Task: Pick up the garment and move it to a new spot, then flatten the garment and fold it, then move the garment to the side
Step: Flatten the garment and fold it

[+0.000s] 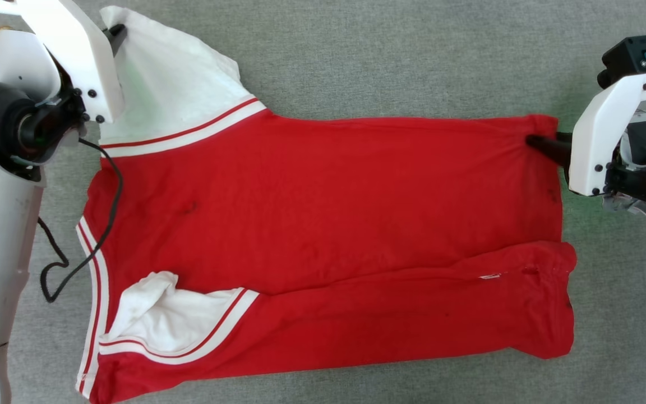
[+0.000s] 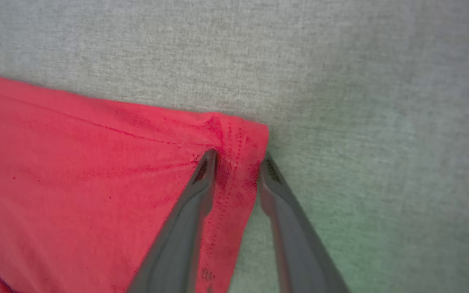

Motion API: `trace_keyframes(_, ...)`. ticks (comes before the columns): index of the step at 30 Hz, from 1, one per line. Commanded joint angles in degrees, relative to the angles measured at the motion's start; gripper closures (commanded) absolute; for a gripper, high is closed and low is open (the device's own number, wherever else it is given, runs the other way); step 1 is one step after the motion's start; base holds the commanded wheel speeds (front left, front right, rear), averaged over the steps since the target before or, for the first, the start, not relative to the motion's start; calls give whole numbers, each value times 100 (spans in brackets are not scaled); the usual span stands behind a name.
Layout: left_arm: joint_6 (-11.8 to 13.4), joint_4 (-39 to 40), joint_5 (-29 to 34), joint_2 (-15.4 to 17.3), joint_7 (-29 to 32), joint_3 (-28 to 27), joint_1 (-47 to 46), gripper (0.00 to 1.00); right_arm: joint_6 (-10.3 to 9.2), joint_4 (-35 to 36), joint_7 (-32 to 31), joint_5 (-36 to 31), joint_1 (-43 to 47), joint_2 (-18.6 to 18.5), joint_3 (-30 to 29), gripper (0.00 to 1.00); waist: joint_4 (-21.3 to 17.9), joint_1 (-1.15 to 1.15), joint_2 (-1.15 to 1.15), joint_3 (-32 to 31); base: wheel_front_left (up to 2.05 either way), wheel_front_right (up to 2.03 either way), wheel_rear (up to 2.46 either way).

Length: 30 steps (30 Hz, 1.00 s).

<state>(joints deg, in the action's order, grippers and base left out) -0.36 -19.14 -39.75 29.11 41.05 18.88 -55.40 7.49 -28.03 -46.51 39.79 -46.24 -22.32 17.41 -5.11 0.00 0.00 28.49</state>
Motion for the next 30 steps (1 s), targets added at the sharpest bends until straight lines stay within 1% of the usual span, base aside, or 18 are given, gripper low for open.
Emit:
trace_keyframes(1,-18,-25,-12,-25,-116,-11,57,100,-1,-189,-77,-23,157,128,195,100,33,0,0,-33,0,0,0)
trace_keyframes(4,-47,-68,-31,-52,-330,-58,120,100,0,-54,118,-55,-26,13,146,100,84,0,0,-137,0,0,0)
trace_keyframes(7,-64,-79,-69,-73,-591,-124,274,100,0,167,315,-69,-14,-94,88,100,131,0,0,-322,0,0,0)
trace_keyframes(11,-79,26,-154,-69,-969,-255,663,100,-1,479,526,-77,299,-189,-40,100,197,0,0,-636,0,0,0)
trace_keyframes(15,1,310,-239,-21,-1341,-428,1256,100,-1,788,676,-93,770,-214,-228,100,254,0,0,-972,0,0,0)
trace_keyframes(17,106,502,-243,-3,-1516,-498,1655,100,-1,920,729,-92,1068,-191,-325,100,282,0,0,-1122,0,0,0)
trace_keyframes(18,306,847,-247,-41,-1763,-584,2291,100,-1,1068,774,-111,1504,-149,-507,100,331,0,0,-1303,0,0,0)
trace_keyframes(22,546,1270,-301,-203,-2050,-641,3176,100,-1,1186,856,-163,2092,-67,-768,100,405,0,0,-1462,0,0,0)
trace_keyframes(25,662,1435,-414,-331,-2203,-675,3828,100,-1,1226,936,-177,2493,32,-938,100,429,0,0,-1538,0,0,0)
trace_keyframes(26,662,1435,-414,-331,-2203,-675,3828,100,-1,1226,936,-177,2493,32,-938,100,429,0,0,-1538,0,0,0)
trace_keyframes(27,736,1434,-525,-443,-2286,-705,4220,100,-1,1225,994,-174,2751,114,-1027,100,424,0,0,-1571,0,0,0)
trace_keyframes(28,736,1434,-525,-443,-2286,-705,4220,100,-1,1225,994,-174,2751,114,-1027,100,424,0,0,-1571,0,0,0)
trace_keyframes(30,776,1371,-635,-547,-2359,-729,4569,100,-1,1207,1085,-189,2967,171,-1072,100,404,0,0,-1597,0,0,0)
